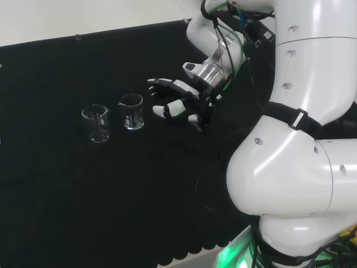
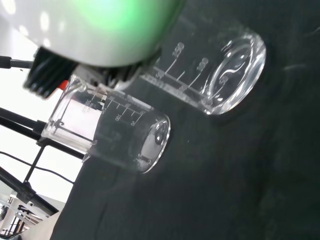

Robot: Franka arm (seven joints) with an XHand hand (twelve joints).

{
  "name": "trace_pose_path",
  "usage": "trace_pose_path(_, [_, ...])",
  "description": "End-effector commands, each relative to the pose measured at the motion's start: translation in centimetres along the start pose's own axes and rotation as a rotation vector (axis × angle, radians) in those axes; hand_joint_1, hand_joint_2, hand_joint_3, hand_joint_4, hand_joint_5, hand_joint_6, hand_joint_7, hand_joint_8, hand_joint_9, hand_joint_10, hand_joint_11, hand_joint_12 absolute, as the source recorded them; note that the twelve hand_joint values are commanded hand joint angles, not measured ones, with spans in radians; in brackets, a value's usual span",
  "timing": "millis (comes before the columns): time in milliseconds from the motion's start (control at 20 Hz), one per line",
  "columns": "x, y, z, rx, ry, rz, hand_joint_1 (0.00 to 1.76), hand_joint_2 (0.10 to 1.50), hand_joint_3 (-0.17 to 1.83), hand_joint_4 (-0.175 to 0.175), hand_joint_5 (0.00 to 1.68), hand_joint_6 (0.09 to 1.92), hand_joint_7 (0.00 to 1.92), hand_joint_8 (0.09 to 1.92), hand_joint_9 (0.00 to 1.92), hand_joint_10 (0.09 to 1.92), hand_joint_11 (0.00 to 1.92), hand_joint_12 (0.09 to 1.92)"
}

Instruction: Pick up the beaker on the right.

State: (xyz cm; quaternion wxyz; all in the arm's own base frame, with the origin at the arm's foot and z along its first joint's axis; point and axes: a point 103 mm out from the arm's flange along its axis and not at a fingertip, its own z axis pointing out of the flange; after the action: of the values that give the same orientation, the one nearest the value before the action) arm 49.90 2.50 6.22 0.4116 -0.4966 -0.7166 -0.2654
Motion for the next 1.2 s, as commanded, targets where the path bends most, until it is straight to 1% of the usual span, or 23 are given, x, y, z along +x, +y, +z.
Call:
trace_pose_path(50, [-0.1, 0.0, 0.1, -0.006, 0.014, 0.000, 1.00, 0.28, 1.19, -0.054, 0.28, 0.09, 0.26, 0.64, 0.42, 0.59, 0.01, 1.31])
trace_pose_path(150, [-0.3, -0.3, -0.3, -0.005, 0.016, -0.002, 1.00, 0.28, 1.19, -0.054, 0.28, 0.09, 0.26, 0.64, 0.42, 0.59, 0.02, 1.31])
trace_pose_path(450, [-0.3, 0.0, 0.0, 0.009, 0.001, -0.005, 1.00, 0.28, 1.18, -0.055, 0.28, 0.09, 0.26, 0.64, 0.42, 0.59, 0.02, 1.31])
trace_pose_path(650, [0.1, 1.3, 1.8, 0.015, -0.018, -0.001, 0.98, 0.28, 1.17, -0.055, 0.28, 0.09, 0.26, 0.64, 0.42, 0.59, 0.02, 1.31])
trace_pose_path(800, [0.1, 1.2, 1.6, 0.014, -0.009, -0.008, 0.98, 0.28, 1.17, -0.055, 0.29, 0.09, 0.26, 0.64, 0.42, 0.59, 0.02, 1.31])
trace_pose_path(950, [0.0, 0.9, 1.2, 0.020, -0.006, -0.007, 0.98, 0.28, 1.16, -0.047, 0.31, 0.09, 0.26, 0.65, 0.42, 0.59, 0.02, 1.31])
trace_pose_path(1200, [0.2, 1.7, 2.2, 0.020, -0.005, 0.002, 0.98, 0.29, 1.16, -0.037, 0.36, 0.09, 0.27, 0.65, 0.42, 0.59, 0.02, 1.31])
